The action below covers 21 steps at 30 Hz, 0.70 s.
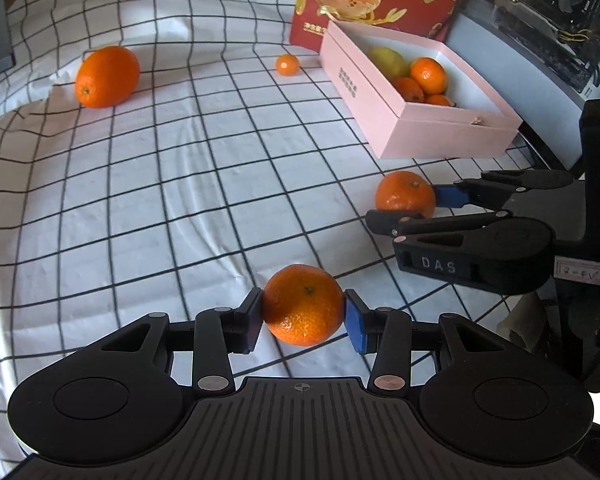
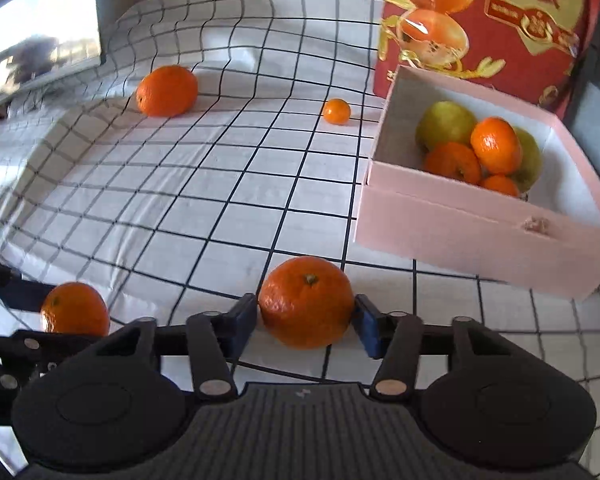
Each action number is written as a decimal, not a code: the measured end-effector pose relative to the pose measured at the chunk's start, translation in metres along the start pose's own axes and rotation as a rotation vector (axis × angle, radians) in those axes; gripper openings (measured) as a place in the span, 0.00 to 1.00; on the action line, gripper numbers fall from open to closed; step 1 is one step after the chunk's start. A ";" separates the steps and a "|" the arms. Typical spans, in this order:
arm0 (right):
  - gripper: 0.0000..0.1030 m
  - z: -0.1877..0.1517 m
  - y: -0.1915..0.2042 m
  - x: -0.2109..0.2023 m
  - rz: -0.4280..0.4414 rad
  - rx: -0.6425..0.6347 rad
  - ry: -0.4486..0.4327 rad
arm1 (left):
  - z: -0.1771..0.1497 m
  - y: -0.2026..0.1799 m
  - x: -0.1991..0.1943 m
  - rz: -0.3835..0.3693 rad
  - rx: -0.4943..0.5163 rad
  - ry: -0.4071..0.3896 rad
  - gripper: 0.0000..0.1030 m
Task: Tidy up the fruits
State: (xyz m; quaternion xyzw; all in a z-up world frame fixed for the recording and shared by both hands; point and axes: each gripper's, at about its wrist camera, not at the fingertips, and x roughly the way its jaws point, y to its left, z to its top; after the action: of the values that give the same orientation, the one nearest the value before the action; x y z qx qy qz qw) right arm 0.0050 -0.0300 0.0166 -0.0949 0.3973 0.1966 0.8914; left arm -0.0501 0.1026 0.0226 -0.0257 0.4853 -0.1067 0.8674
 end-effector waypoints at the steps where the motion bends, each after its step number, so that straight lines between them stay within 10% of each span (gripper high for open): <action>1: 0.45 0.000 0.001 -0.001 0.000 -0.014 0.001 | 0.001 -0.002 0.001 -0.005 0.005 0.002 0.46; 11: 0.45 0.001 -0.038 -0.031 -0.023 0.057 -0.051 | 0.041 -0.033 0.020 -0.090 0.021 -0.044 0.46; 21: 0.45 0.069 -0.116 -0.068 -0.152 0.040 -0.224 | 0.191 -0.081 0.012 -0.117 0.105 -0.338 0.46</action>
State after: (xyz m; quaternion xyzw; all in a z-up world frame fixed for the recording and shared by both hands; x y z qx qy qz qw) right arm 0.0596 -0.1313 0.1151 -0.0843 0.2906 0.1302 0.9442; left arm 0.1048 0.0099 0.1249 -0.0260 0.3239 -0.1762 0.9292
